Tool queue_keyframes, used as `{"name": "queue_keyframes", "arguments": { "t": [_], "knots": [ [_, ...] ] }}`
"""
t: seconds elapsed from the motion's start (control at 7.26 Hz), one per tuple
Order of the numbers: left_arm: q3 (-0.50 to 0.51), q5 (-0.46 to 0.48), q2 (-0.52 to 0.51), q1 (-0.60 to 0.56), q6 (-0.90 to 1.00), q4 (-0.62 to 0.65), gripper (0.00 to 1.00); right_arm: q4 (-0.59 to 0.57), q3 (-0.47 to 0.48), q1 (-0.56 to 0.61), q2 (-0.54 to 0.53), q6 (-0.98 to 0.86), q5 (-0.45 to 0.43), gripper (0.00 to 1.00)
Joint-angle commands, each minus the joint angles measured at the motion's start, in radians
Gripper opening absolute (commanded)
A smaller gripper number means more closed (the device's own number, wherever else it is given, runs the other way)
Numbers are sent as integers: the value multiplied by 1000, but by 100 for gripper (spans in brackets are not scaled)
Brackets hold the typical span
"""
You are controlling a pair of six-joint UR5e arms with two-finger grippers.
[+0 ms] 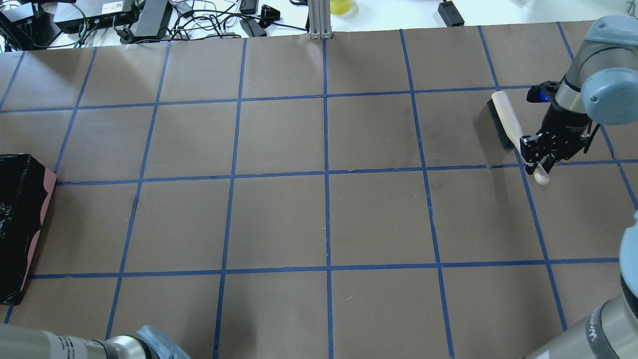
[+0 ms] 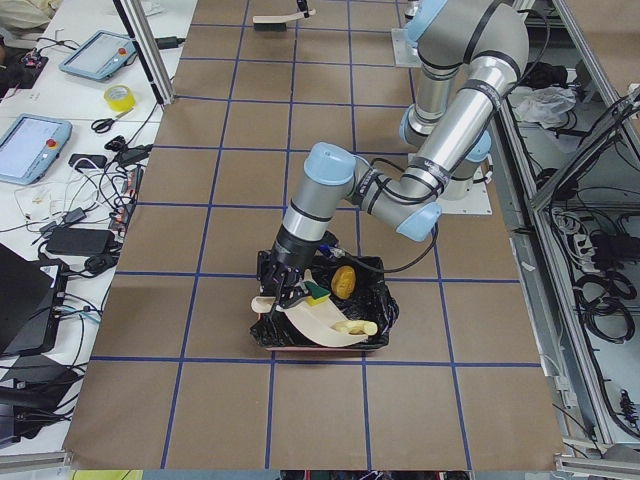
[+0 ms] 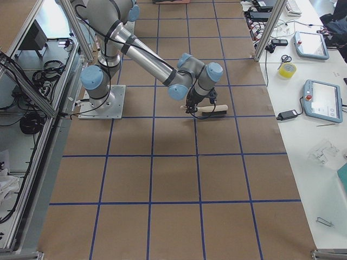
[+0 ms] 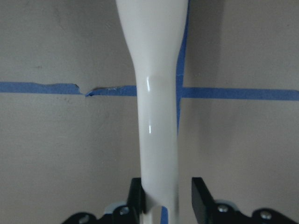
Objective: Sweep and dump trash into bin
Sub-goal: 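Carry the dustpan toward the black trash bag with the left gripper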
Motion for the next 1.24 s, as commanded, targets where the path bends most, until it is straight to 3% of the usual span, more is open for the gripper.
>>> {"name": "queue_keyframes", "arguments": {
  "t": [0.0, 0.69, 0.96, 1.1],
  "knots": [
    [-50, -7, 49, 2, 15, 127, 0, 0, -2, 0, 1, 0, 1, 72],
    [-277, -27, 178, 4, 25, 412, 0, 9, -26, 3, -34, 44, 21, 87],
    [-309, -29, 204, 4, 22, 465, 0, 93, -58, 15, -183, 61, 89, 99],
    [-315, -31, 204, 4, 7, 529, 0, 132, -70, 27, -258, 90, 89, 99]
  ]
}}
